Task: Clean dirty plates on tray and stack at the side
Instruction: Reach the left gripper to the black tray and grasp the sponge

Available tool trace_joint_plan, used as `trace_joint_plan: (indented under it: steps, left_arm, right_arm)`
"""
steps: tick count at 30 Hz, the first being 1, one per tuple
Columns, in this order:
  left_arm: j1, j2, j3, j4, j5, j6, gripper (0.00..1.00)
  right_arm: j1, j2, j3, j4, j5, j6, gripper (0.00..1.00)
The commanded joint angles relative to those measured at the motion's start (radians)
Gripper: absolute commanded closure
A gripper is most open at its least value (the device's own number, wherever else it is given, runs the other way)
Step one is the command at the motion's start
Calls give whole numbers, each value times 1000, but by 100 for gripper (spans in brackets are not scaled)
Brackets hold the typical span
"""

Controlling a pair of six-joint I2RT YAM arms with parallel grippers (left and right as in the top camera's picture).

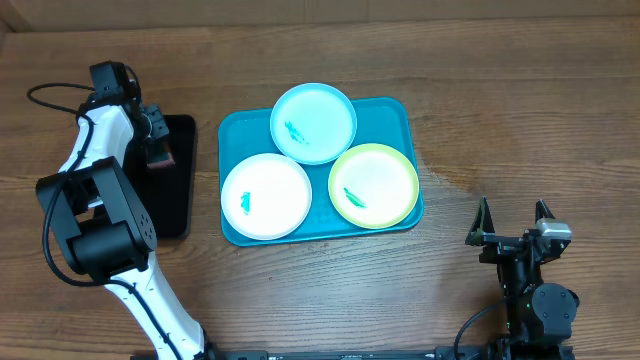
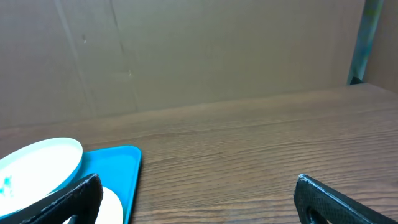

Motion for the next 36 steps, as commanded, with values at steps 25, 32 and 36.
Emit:
trace_joint_plan:
  steps: [25, 32, 36]
  left_arm:
    - [2, 20, 17, -204, -21, 0, 0]
    - [1, 20, 17, -174, -17, -3, 73]
    - [1, 7, 27, -193, -22, -3, 96]
  right_arm:
    - [3, -9, -11, 7, -5, -7, 0]
    - [3, -9, -11, 7, -5, -7, 0]
    - [3, -9, -11, 7, -5, -7, 0]
